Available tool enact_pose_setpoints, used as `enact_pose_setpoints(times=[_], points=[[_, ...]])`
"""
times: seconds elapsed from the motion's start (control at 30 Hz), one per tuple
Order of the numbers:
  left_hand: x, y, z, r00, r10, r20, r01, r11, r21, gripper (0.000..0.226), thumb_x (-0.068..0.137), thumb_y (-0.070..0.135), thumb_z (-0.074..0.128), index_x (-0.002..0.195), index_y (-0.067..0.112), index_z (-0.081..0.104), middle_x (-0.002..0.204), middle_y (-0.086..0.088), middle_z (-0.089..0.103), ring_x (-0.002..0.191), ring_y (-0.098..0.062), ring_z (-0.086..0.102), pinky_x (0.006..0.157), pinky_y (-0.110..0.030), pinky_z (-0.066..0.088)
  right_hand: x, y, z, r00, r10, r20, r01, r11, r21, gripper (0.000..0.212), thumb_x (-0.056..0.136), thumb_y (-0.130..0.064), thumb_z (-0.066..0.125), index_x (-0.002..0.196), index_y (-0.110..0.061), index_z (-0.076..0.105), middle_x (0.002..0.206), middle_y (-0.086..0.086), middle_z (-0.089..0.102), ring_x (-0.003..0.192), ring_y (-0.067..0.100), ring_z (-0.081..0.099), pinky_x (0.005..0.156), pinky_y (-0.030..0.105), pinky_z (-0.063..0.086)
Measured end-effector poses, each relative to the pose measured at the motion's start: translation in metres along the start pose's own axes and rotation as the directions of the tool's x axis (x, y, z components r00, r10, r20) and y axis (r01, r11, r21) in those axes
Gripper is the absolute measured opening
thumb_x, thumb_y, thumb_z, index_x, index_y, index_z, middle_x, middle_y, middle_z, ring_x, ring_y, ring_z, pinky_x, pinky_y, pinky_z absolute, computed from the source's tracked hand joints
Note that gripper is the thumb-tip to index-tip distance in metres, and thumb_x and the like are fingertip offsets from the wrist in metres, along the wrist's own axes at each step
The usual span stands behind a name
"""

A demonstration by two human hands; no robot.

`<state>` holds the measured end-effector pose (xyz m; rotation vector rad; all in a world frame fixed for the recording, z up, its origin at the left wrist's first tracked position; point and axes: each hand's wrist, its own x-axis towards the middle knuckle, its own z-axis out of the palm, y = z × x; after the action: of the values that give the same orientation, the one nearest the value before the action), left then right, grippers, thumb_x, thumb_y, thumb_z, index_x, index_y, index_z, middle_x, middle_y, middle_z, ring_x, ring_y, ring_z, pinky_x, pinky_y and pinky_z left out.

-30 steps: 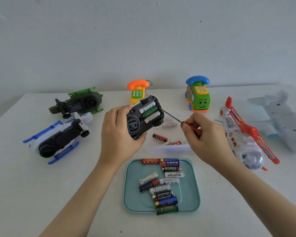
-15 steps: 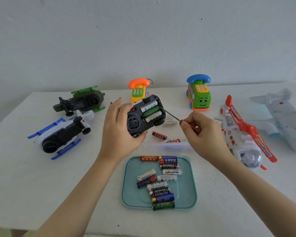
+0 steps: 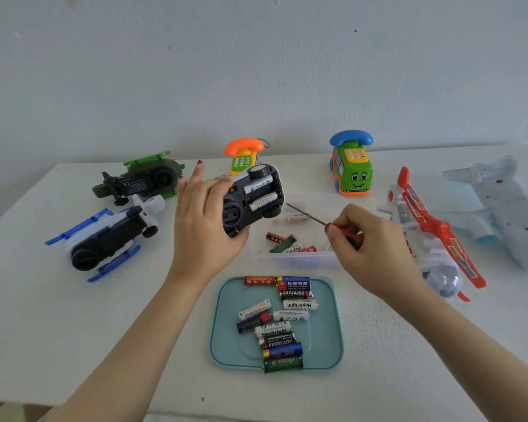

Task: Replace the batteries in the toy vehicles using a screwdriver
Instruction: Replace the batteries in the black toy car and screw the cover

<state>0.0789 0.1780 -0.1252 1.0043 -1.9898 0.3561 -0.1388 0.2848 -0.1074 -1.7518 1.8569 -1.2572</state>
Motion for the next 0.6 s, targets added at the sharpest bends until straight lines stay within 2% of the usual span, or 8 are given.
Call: enact_pose_setpoints(times=[0.1,0.2,0.33,0.5,0.6], points=[[-0.001,0.0024,-0.0002,1.0,-0.017,0.003,0.017,1.0,-0.004,0.057,0.073,0.029,0.075,0.117,-0.001,0.057,0.112,-0.018,0.06,0.132,-0.038,0.04,0.121,-0.035,0.007,0.0038,-0.0016,-0.0001,0.999,-0.024,-0.028,0.024,1.0,0.003,0.017,0.089,-0.012,0.061,0.075,-0.006,0.055,0.055,0.007,0.056,0.055,0.018,0.047,0.049,0.015,0.037],[-0.0016,0.0045,-0.0005,1.0,-0.029,0.006,0.029,0.999,-0.027,0.059,0.073,0.035,0.071,0.118,0.001,0.054,0.114,-0.018,0.059,0.131,-0.038,0.041,0.121,-0.036,0.008,0.0076,-0.0028,0.0021,0.999,-0.031,-0.027,0.032,0.999,0.016,0.017,0.09,-0.013,0.061,0.075,-0.006,0.055,0.054,0.007,0.055,0.049,0.012,0.043,0.048,0.015,0.035],[-0.0029,0.0075,-0.0012,0.999,-0.036,-0.007,0.035,0.998,-0.06,0.061,0.071,0.032,0.077,0.118,0.0,0.053,0.115,-0.017,0.058,0.131,-0.036,0.041,0.121,-0.035,0.009,0.009,-0.0046,0.0046,0.999,-0.036,-0.027,0.037,0.999,0.014,0.016,0.09,-0.013,0.06,0.076,-0.006,0.056,0.053,0.003,0.054,0.05,0.008,0.044,0.047,0.013,0.035],[-0.0044,0.0095,-0.0021,1.0,-0.019,-0.024,0.017,0.995,-0.095,0.061,0.068,0.026,0.081,0.116,0.0,0.054,0.116,-0.013,0.053,0.13,-0.034,0.041,0.12,-0.034,0.011,0.0088,-0.0053,0.0066,1.0,-0.021,-0.005,0.022,0.996,0.085,0.019,0.09,-0.007,0.06,0.073,-0.003,0.054,0.048,-0.018,0.053,0.047,0.0,0.049,0.047,0.007,0.034],[-0.0064,0.0081,-0.0015,1.0,-0.017,-0.014,0.015,0.995,-0.096,0.063,0.067,0.025,0.082,0.118,0.003,0.052,0.116,-0.013,0.054,0.13,-0.035,0.042,0.12,-0.038,0.013,0.006,-0.0015,0.0048,0.999,-0.037,0.003,0.037,0.995,0.088,0.019,0.09,-0.008,0.061,0.073,-0.003,0.055,0.048,-0.007,0.048,0.046,0.005,0.042,0.047,0.01,0.033]])
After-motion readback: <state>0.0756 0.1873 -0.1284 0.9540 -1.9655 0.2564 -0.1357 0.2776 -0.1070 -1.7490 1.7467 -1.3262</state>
